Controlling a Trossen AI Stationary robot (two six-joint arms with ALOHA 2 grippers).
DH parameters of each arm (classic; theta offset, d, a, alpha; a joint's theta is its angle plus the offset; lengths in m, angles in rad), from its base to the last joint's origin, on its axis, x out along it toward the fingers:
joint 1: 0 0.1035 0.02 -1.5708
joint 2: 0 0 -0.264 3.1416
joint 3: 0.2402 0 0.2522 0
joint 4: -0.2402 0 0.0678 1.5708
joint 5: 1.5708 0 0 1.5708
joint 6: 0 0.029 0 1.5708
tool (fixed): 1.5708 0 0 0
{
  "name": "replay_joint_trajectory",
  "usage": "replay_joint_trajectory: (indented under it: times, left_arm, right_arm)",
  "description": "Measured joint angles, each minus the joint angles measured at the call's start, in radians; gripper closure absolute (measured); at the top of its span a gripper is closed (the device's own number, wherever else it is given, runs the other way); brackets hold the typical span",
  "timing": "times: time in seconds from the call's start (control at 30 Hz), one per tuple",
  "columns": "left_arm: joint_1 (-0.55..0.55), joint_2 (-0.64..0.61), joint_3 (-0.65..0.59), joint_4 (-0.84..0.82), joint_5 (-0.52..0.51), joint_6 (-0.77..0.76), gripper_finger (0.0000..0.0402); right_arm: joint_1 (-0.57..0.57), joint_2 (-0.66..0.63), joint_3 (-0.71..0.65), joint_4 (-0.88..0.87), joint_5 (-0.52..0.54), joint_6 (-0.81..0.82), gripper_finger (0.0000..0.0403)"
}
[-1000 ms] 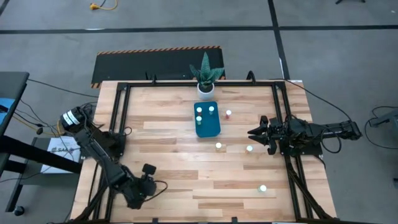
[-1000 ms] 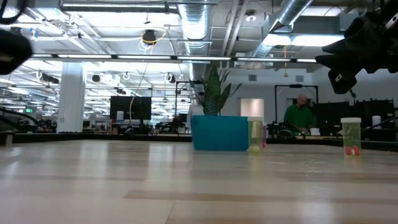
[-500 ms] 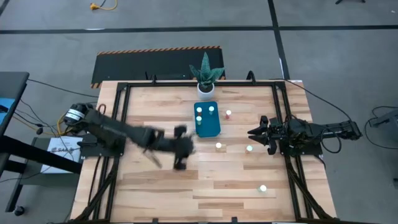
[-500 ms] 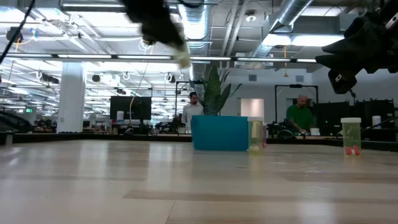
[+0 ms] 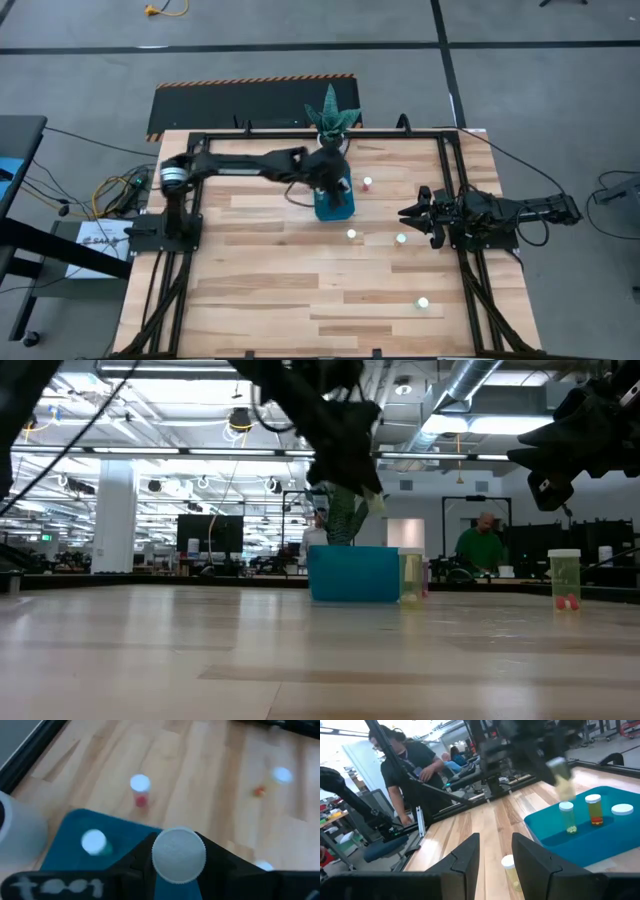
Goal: Pick and place pill bottles into a basket
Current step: Put the yellow pill bottle into the blue container
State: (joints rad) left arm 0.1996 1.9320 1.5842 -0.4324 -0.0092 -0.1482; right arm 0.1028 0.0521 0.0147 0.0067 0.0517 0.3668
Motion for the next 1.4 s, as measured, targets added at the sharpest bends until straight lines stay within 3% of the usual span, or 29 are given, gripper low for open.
replay_joint_trajectory:
  times: [0.13,0.27,1.17,1.4]
  left_arm:
    - [0.037,0.121,0.165,-0.101,-0.014,-0.017,0.0305]
    - [0.065,0.188,0.238,-0.19,-0.018,-0.035,0.0303]
    - [0.038,0.272,0.175,-0.192,0.014,-0.077,0.0301]
    - [0.035,0.28,0.176,-0.159,-0.021,-0.029,0.0301]
  right_arm:
    - [0.0,0.0,0.0,0.0,0.0,0.0,0.0294]
    - [0.0,0.0,0.0,0.0,0.0,0.0,0.0294]
    - [0.0,0.0,0.0,0.0,0.0,0.0,0.0294]
    - [0.0,0.0,0.0,-0.003,-0.001,0.0,0.0294]
